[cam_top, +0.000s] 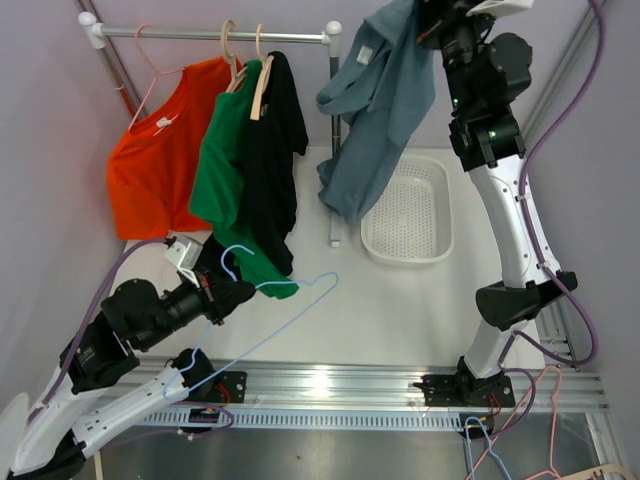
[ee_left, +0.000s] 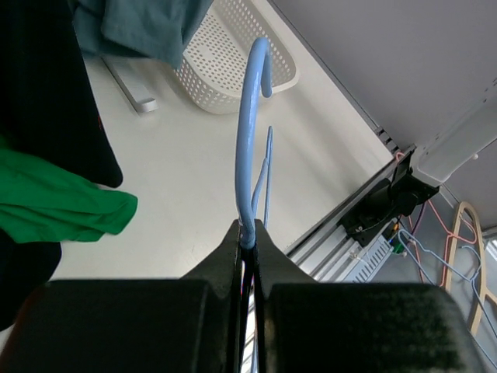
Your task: Remove the t-shirt from the hanger
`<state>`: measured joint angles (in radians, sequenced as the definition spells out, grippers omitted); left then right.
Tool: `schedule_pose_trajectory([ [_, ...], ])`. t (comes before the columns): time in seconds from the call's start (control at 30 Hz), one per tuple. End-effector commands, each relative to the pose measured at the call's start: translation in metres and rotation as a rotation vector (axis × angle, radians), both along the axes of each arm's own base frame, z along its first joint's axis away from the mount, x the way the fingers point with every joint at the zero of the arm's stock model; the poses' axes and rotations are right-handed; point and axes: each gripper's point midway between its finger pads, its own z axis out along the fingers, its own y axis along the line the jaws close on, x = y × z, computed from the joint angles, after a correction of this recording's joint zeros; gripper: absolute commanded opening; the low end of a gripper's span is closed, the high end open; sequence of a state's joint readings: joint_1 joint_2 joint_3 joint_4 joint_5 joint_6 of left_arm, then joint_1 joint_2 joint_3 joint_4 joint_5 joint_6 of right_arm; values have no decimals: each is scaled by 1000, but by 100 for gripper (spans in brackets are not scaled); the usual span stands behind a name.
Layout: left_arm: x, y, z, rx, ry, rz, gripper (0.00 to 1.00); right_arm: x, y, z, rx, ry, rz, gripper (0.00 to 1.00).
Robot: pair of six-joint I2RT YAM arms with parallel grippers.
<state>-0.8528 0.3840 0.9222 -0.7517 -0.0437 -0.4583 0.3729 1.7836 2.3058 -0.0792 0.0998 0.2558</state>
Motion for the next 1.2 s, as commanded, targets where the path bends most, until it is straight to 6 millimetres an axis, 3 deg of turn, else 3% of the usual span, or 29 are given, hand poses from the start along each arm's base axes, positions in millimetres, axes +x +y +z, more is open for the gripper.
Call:
schedule_pose_trajectory([
  [0.0, 7, -7, 20, -32, -58, -6, 1, -81, -57, 131, 311, -434, -77, 0],
  [0.07, 7, -8, 22, -34, -61, -8, 0, -94, -74, 150, 360, -502, -129, 0],
  [0.13, 9, -7, 24, -34, -67, 2, 1, -89, -76, 149, 353, -491, -158, 0],
  [0.23, 11, -6, 26, -27, -76, 9, 1, -74, -76, 130, 309, -433, -207, 0],
  [0.27, 11, -7, 26, -23, -78, 7, 1, -88, -85, 133, 317, -437, -219, 0],
  [0.3, 12, -7, 27, -23, -80, 10, 1, -63, -75, 99, 270, -355, -228, 0],
  [0.33, 12, -7, 27, -21, -78, 8, 1, -59, -74, 85, 252, -316, -230, 0],
  [0.37, 14, -7, 27, -21, -82, 18, 1, -78, -81, 83, 252, -305, -230, 0],
  [0.4, 15, -7, 27, -23, -87, 21, 0, -47, -74, 25, 197, -171, -255, 0],
  [0.47, 21, -7, 29, -19, -93, 43, 0, -37, -75, -32, 169, -28, -281, 0],
  [0.5, 23, -7, 30, -12, -93, 53, 1, -31, -75, -86, 121, 80, -297, 0],
  [0.57, 36, -12, 32, 55, -64, 77, 1, -24, -77, -157, 73, 263, -314, 0],
  [0.6, 43, -8, 46, 72, -69, 120, 1, -26, -78, -184, 52, 330, -318, 0],
  [0.63, 50, -10, 44, 117, -48, 137, 1, -24, -79, -237, 9, 451, -327, 0],
  [0.67, 59, -14, 61, 151, -34, 155, 1, -32, -81, -282, -9, 594, -337, 0],
  [0.73, 73, -13, 66, 207, -22, 206, 1, -39, -81, -353, -57, 803, -306, 0],
  [0.77, 80, -18, 89, 189, -44, 220, 0, -50, -79, -390, -110, 946, -270, 0],
  [0.8, 86, -19, 93, 195, -45, 234, 0, -53, -73, -414, -158, 1034, -220, 0],
  [0.83, 94, -18, 98, 203, -44, 252, 1, -46, -53, -445, -213, 1152, -111, 0],
  [0.87, 102, -22, 119, 193, -49, 260, 1, -65, -59, -475, -326, 1320, -95, 0],
  [0.9, 111, -20, 121, 217, -36, 281, 0, -67, -61, -507, -391, 1430, -121, 3],
  [0.93, 116, -19, 143, 197, -58, 299, 1, -68, -63, -505, -442, 1438, -148, 14],
  [0.97, 121, -18, 161, 184, -79, 315, 0, -67, -71, -494, -492, 1389, -279, 65],
  [1.0, 137, -28, 147, 251, -40, 322, 1, -67, -75, -478, -475, 1328, -335, 95],
  [1.03, 143, -24, 164, 245, -74, 351, 1, -71, -75, -432, -402, 1194, -328, 99],
  [1.07, 151, -25, 165, 260, -75, 366, 0, -67, -64, -407, -326, 1094, -271, 99],
  [1.1, 161, -28, 178, 258, -89, 384, 1, -75, -68, -398, -275, 1063, -256, 99],
  [1.13, 171, -28, 176, 275, -86, 402, 1, -78, -68, -379, -238, 1007, -239, 100],
  [1.17, 179, -30, 174, 289, -79, 408, 1, -87, -71, -347, -198, 928, -228, 99],
])
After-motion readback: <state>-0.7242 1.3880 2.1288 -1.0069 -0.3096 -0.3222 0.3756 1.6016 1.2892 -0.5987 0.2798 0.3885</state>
